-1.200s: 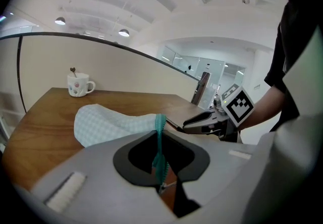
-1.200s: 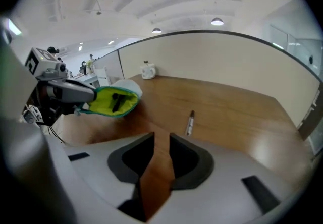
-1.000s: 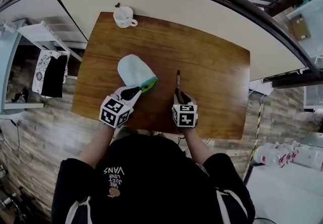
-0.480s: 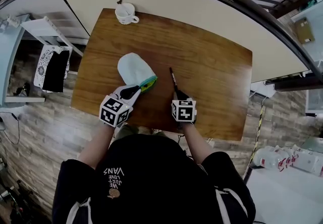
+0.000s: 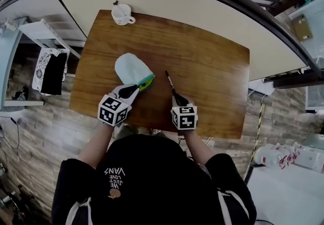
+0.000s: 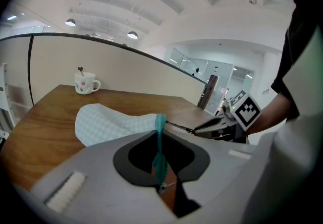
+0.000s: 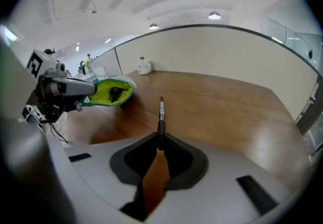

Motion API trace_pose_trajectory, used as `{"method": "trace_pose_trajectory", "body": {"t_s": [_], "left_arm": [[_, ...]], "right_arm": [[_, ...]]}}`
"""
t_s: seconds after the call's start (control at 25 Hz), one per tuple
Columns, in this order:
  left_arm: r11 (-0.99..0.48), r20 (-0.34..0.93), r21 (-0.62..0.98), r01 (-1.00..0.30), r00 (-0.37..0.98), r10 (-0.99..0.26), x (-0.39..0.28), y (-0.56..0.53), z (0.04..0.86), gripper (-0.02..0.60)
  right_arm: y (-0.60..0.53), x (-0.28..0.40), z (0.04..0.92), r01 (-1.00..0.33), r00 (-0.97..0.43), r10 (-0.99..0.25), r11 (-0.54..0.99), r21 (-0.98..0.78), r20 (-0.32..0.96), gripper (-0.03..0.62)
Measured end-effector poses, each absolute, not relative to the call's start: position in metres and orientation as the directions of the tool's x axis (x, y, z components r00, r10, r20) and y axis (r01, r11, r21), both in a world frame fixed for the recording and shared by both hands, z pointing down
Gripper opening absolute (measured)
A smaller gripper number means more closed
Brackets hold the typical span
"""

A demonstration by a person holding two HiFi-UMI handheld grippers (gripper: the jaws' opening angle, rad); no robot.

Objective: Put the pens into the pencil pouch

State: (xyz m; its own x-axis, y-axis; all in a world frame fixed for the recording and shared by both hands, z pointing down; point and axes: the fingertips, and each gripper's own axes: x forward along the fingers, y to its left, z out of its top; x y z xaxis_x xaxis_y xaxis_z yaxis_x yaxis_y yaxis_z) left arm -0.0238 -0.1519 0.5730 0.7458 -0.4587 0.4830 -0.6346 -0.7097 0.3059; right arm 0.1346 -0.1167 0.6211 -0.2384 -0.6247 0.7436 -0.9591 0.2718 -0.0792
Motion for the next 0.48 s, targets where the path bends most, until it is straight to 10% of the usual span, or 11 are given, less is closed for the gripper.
{"method": "trace_pose_trajectory", "body": {"t_s": [0.48], "left_arm": [[-0.729, 0.477, 0.312, -0.610, 0.764, -0.435, -0.019, -0.158, 0.573, 0.038]], "right_arm": [[-0.079, 0.077, 0.577, -0.912, -0.391, -0.623, 0.360, -0.196, 0.677, 0.056]]}}
